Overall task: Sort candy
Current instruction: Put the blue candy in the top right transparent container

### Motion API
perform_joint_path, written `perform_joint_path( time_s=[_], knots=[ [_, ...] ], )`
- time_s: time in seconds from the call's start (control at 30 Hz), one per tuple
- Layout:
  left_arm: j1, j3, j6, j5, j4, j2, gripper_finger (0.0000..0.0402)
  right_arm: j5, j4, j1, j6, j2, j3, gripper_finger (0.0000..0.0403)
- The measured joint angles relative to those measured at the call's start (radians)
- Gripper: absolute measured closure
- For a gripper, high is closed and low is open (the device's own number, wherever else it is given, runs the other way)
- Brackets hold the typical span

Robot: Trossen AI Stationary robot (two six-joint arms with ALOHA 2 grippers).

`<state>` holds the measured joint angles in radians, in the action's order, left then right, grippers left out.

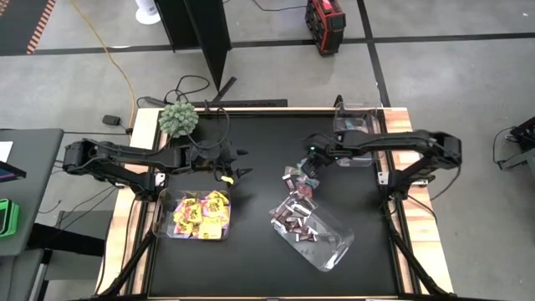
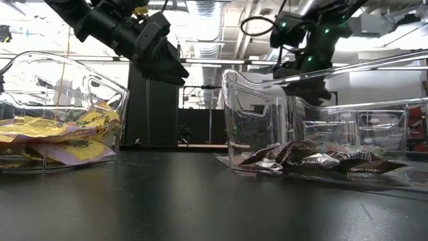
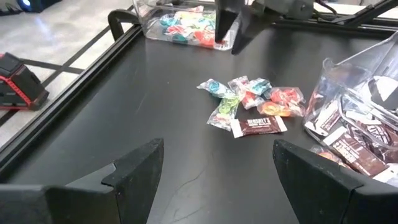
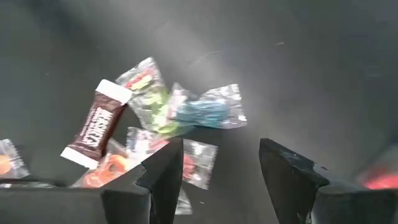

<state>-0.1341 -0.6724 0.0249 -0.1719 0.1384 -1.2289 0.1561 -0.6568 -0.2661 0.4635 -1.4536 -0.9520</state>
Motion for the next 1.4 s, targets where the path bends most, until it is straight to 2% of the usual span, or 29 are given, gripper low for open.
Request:
perform_joint_path(
  time_s=[0.3,0.6,0.77,0.9,1.17,1.4],
  knots=[
    [0.000,0.000,-0.001,0.000,-0.015,0.000,0.0104,-0.106,0.064,-0.005,-0.028,-0.131,0.000,0.0176],
    [0.000,0.000,-0.001,0.000,-0.014,0.000,0.0104,-0.115,0.169,-0.005,-0.028,-0.221,0.000,0.0177],
    [0.000,0.000,0.000,0.000,-0.014,0.000,0.0104,-0.115,0.196,-0.013,-0.022,-0.266,-0.003,0.0191],
    [0.000,0.000,0.001,0.000,-0.015,0.000,0.0104,-0.115,0.204,-0.017,-0.030,-0.272,-0.004,0.0237],
    [0.000,0.000,0.002,0.000,-0.017,0.000,0.0104,-0.113,0.223,-0.017,-0.080,-0.202,-0.002,0.0388],
    [0.000,0.000,0.002,0.000,-0.017,0.000,0.0104,-0.105,0.216,-0.017,-0.114,-0.064,-0.002,0.0398]
  ],
)
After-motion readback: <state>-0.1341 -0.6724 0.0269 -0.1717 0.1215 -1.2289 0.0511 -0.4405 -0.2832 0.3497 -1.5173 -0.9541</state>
